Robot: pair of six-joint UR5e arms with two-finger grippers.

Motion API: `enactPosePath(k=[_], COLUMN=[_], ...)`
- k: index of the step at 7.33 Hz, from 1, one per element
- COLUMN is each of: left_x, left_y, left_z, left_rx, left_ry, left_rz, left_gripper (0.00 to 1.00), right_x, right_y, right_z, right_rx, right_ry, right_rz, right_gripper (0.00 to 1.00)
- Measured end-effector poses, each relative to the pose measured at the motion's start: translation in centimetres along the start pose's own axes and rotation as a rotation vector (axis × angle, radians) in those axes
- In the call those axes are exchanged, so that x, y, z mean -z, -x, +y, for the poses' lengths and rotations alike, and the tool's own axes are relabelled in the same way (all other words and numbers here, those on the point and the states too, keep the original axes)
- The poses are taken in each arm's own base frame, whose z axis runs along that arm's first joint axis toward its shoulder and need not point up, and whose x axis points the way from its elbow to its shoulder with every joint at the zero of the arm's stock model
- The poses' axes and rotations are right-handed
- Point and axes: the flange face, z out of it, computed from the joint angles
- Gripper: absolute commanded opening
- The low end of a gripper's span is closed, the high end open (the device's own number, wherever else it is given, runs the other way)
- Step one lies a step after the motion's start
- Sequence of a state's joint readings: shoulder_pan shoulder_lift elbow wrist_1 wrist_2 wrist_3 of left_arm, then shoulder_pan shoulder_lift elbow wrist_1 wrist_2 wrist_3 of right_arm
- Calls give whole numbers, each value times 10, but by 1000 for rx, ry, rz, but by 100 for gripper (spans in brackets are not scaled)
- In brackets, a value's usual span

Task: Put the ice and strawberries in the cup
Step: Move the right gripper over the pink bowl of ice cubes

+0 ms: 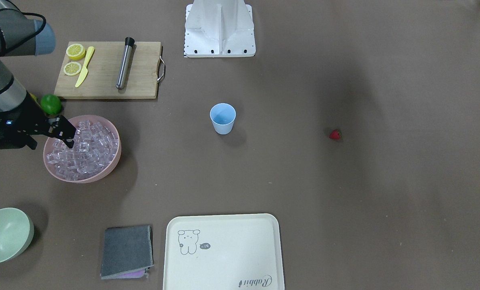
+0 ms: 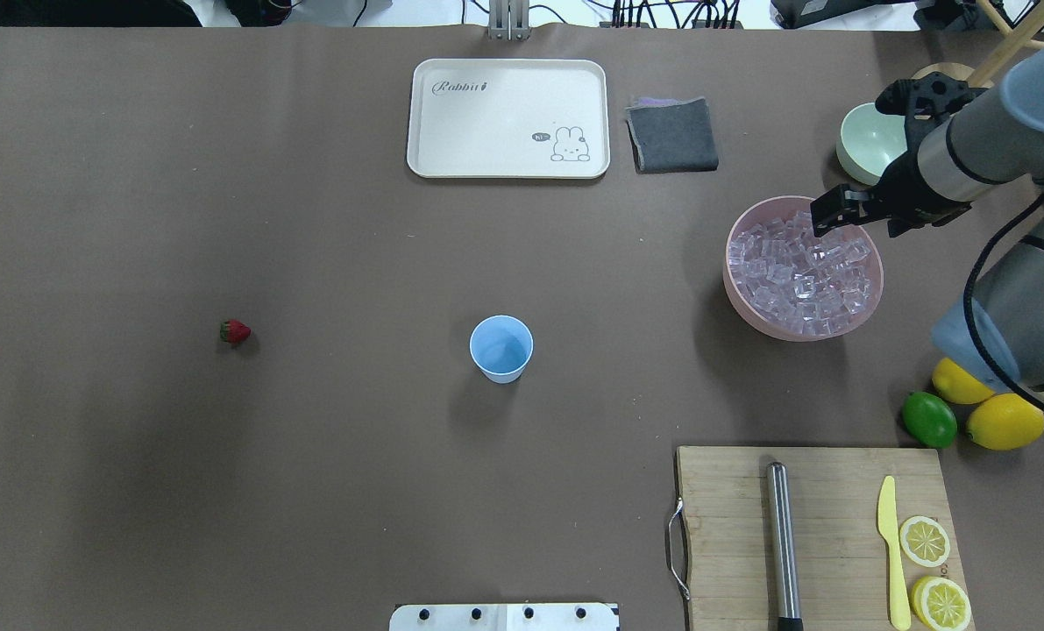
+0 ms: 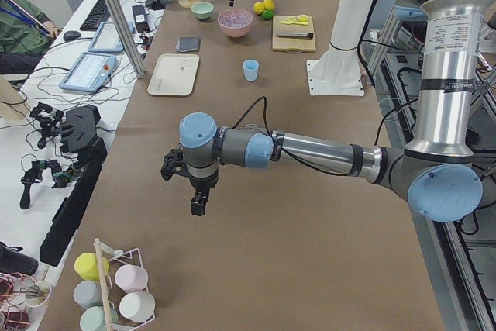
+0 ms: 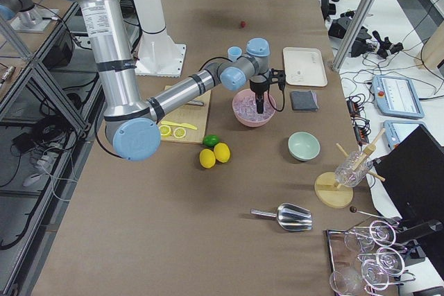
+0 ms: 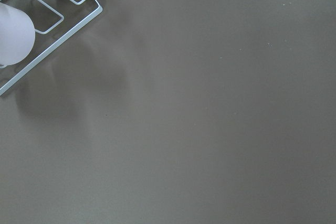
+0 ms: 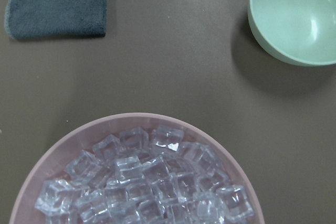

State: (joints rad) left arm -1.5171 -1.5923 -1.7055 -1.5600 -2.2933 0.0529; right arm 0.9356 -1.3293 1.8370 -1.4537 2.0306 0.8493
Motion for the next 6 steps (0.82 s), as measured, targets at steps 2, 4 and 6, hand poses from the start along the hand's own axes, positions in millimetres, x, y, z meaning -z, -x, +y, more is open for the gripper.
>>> enactPosePath(k=[2, 4, 6], left_x=[-1, -3, -4], left_y=[1, 3, 4], left_z=[-2, -2, -2], left_rx=[1, 5, 6], left_ry=[1, 5, 7], left_rz=[0, 0, 0], left_gripper=[98, 98, 98], right_x=[-7, -18, -31], right_y=[30, 38, 47], right_z=[-1, 5, 14], right_rx=[14, 23, 51], right_ry=[-6, 12, 23], right_rz=[125, 196, 313], right_gripper=[98, 98, 98])
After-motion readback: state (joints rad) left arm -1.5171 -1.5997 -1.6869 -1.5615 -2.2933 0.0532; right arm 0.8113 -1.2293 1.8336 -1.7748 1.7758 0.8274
